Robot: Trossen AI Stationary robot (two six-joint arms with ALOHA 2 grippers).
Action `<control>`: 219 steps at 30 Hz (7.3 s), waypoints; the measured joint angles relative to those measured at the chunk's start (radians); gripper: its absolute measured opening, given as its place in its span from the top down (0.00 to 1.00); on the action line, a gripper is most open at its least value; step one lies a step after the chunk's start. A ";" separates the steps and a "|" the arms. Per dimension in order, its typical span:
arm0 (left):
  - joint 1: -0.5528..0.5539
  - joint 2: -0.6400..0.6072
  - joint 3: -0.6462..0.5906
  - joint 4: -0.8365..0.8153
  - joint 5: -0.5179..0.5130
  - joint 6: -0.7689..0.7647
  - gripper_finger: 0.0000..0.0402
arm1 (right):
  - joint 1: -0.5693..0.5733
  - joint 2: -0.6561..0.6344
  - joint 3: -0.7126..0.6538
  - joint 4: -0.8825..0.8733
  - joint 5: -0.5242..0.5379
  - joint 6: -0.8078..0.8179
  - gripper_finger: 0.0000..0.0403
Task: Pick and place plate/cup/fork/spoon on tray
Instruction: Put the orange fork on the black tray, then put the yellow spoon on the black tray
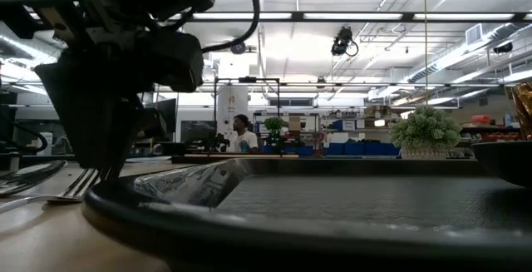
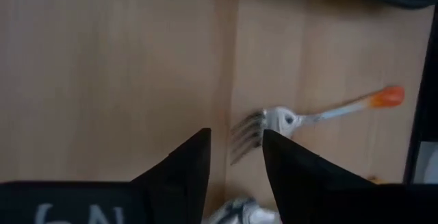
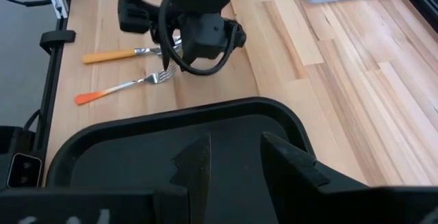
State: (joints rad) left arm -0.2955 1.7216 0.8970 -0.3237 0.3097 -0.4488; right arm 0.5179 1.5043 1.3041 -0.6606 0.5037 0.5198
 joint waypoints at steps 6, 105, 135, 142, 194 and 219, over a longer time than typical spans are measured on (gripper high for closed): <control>0.000 0.011 -0.001 -0.007 -0.002 -0.003 0.65 | 0.000 0.000 0.000 0.005 0.000 -0.002 0.67; 0.173 0.430 0.731 -0.125 0.221 0.075 0.98 | 0.110 -0.010 0.001 -0.072 0.077 0.040 0.67; 0.202 0.524 0.872 -0.367 0.191 0.383 0.97 | 0.142 -0.010 0.001 -0.046 0.116 0.053 0.67; 0.201 0.524 0.871 -0.364 0.190 0.419 0.97 | 0.142 -0.010 0.001 -0.045 0.128 0.053 0.67; -0.019 0.359 0.831 -0.910 -0.299 0.325 0.80 | 0.139 -0.008 0.000 -0.043 0.155 0.054 0.67; -0.020 -0.142 0.072 -0.366 -0.152 0.288 0.91 | 0.131 -0.008 0.000 0.016 0.181 0.053 0.67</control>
State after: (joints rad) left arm -0.3158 1.5794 0.9695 -0.6894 0.1574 -0.1607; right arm 0.6491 1.4960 1.3043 -0.6449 0.6852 0.5732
